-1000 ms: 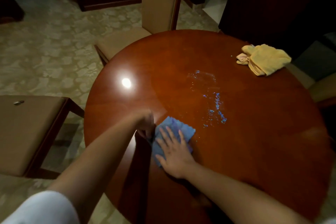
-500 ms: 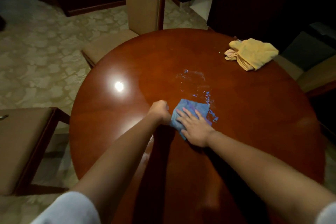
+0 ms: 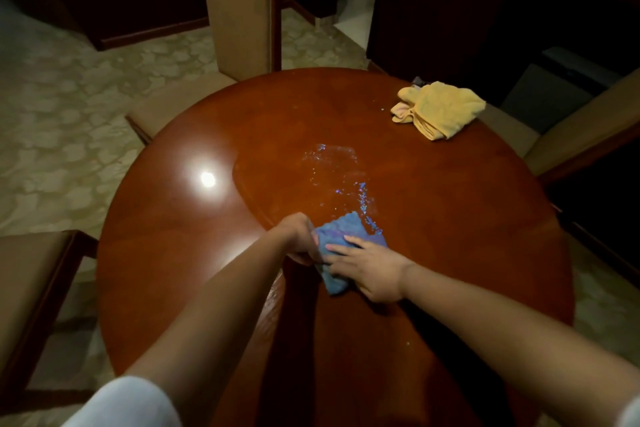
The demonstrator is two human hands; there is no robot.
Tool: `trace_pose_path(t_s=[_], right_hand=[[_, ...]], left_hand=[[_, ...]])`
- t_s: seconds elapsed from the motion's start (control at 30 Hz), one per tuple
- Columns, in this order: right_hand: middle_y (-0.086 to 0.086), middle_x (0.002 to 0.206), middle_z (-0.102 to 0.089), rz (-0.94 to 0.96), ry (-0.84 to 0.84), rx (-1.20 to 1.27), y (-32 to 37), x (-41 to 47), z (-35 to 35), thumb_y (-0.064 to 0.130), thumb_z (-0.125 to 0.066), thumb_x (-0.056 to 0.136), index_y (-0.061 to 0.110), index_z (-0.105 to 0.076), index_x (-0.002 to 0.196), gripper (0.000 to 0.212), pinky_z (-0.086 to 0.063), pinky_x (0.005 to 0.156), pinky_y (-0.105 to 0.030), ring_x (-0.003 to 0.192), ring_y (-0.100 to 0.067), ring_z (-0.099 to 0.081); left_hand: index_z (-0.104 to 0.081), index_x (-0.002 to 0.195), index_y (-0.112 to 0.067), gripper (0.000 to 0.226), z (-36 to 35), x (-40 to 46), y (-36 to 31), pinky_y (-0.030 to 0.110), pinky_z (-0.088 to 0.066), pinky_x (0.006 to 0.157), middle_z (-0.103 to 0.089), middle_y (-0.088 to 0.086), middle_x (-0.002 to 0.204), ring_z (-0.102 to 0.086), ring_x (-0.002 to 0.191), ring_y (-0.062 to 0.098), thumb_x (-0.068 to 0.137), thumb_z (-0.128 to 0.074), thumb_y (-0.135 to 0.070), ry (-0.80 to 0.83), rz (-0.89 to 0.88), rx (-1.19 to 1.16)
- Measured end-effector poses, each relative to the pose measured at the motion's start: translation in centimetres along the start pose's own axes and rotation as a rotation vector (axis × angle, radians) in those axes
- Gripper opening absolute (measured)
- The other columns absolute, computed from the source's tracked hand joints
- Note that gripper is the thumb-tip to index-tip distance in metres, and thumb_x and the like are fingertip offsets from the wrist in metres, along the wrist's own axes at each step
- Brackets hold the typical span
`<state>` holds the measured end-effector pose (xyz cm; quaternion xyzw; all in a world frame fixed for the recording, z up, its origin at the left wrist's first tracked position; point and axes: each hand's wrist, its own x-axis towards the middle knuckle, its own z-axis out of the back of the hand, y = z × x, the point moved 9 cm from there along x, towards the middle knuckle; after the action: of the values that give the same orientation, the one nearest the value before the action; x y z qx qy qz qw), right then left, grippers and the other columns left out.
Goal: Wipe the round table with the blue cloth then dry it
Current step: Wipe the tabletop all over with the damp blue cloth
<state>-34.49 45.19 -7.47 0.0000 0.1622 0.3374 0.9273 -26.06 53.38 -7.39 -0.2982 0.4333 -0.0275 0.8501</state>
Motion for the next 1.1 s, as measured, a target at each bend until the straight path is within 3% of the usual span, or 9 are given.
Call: trace_pose_path(t_s=[0.07, 0.23, 0.37, 0.47, 0.6, 0.7, 0.77, 0.9, 1.1], right_hand=[[0.0, 0.157, -0.023, -0.005, -0.051, 0.095, 0.2, -1.1, -0.1, 0.009, -0.048, 0.084, 0.011, -0.044, 0.139, 0.055, -0.009, 0.119, -0.035, 0.147, -0.017, -0.012], [-0.009, 0.14, -0.05, -0.137, -0.221, 0.371, -0.2, -6.5, -0.4, 0.016, -0.046, 0.079, 0.007, -0.064, 0.098, 0.028, -0.035, 0.107, -0.032, 0.131, -0.023, -0.045], [-0.009, 0.117, -0.063, -0.419, -0.449, 0.354, -2.1, -7.8, 0.1, 0.025, -0.048, 0.086, 0.009, -0.066, 0.095, 0.026, -0.051, 0.087, -0.031, 0.105, -0.026, -0.063], [-0.015, 0.121, -0.062, -0.516, -0.384, 0.271, -4.1, -6.3, -1.9, 0.01, -0.064, 0.071, 0.003, -0.064, 0.115, 0.044, -0.053, 0.089, -0.041, 0.109, -0.032, -0.063], [-0.008, 0.155, -0.027, -0.546, -0.268, 0.232, -6.5, -4.9, -1.8, -0.003, -0.049, 0.085, 0.009, -0.037, 0.145, 0.062, -0.02, 0.116, -0.037, 0.143, -0.025, -0.027], [-0.015, 0.123, -0.061, -0.507, -0.302, 0.214, -4.7, -6.8, -1.4, 0.003, -0.053, 0.075, 0.002, -0.065, 0.113, 0.039, -0.053, 0.089, -0.037, 0.112, -0.031, -0.06], [-0.01, 0.101, -0.07, -0.513, -0.383, 0.175, -2.8, -9.4, -1.2, 0.017, -0.049, 0.076, 0.006, -0.072, 0.092, 0.03, -0.058, 0.067, -0.03, 0.09, -0.026, -0.069], [-0.01, 0.103, -0.072, -0.641, -0.371, 0.138, -1.8, -9.6, -1.4, 0.034, -0.038, 0.08, 0.004, -0.075, 0.097, 0.05, -0.055, 0.078, -0.028, 0.097, -0.021, -0.07], [-0.026, 0.114, -0.065, -0.708, -0.07, 0.057, -5.5, -4.8, -3.2, 0.037, -0.035, 0.079, -0.01, -0.067, 0.107, 0.064, -0.052, 0.091, -0.044, 0.111, -0.036, -0.062]], left_hand=[[-0.056, 0.057, -0.012, 0.03, 0.0, -0.1, 0.2, 0.039, -0.06, 0.067, -0.053, -0.004, 0.037, -0.06, 0.053, 0.016, 0.069, -0.08, 0.001, -0.024, 0.0, 0.009], [-0.053, 0.061, -0.01, 0.028, -0.3, 0.1, -0.4, 0.025, -0.052, 0.04, -0.056, 0.006, 0.049, -0.051, 0.033, 0.01, 0.075, -0.074, 0.002, -0.124, 0.004, -0.05], [-0.059, 0.061, -0.009, 0.023, -1.7, 1.2, -2.0, 0.032, -0.059, 0.055, -0.061, 0.009, 0.06, -0.058, 0.044, 0.013, 0.078, -0.073, -0.001, -0.164, -0.049, -0.017], [-0.067, 0.067, -0.004, 0.012, -1.8, 2.0, -2.7, 0.041, -0.06, 0.069, -0.07, 0.015, 0.074, -0.07, 0.069, 0.023, 0.076, -0.074, -0.004, -0.212, -0.088, 0.024], [-0.066, 0.071, 0.007, 0.008, -1.2, 2.1, -3.4, 0.043, -0.06, 0.065, -0.069, 0.023, 0.071, -0.072, 0.072, 0.028, 0.074, -0.063, 0.0, -0.222, -0.08, 0.088], [-0.055, 0.057, -0.009, 0.022, -2.9, 0.9, -3.5, 0.032, -0.059, 0.057, -0.057, 0.006, 0.043, -0.064, 0.048, 0.018, 0.075, -0.058, 0.003, -0.057, -0.037, 0.089], [-0.054, 0.057, -0.012, 0.026, -4.5, 0.2, -3.6, 0.038, -0.06, 0.071, -0.059, 0.008, 0.048, -0.062, 0.053, 0.021, 0.078, -0.061, 0.001, 0.069, -0.034, 0.061], [-0.057, 0.067, -0.009, 0.019, -5.2, -0.1, -4.2, 0.036, -0.059, 0.068, -0.063, 0.008, 0.058, -0.069, 0.058, 0.019, 0.083, -0.061, 0.0, 0.03, -0.044, 0.106], [-0.067, 0.081, 0.0, 0.005, -2.1, 1.8, -5.1, 0.038, -0.06, 0.066, -0.069, 0.018, 0.083, -0.071, 0.072, 0.028, 0.079, -0.063, -0.002, -0.181, -0.055, 0.115]])
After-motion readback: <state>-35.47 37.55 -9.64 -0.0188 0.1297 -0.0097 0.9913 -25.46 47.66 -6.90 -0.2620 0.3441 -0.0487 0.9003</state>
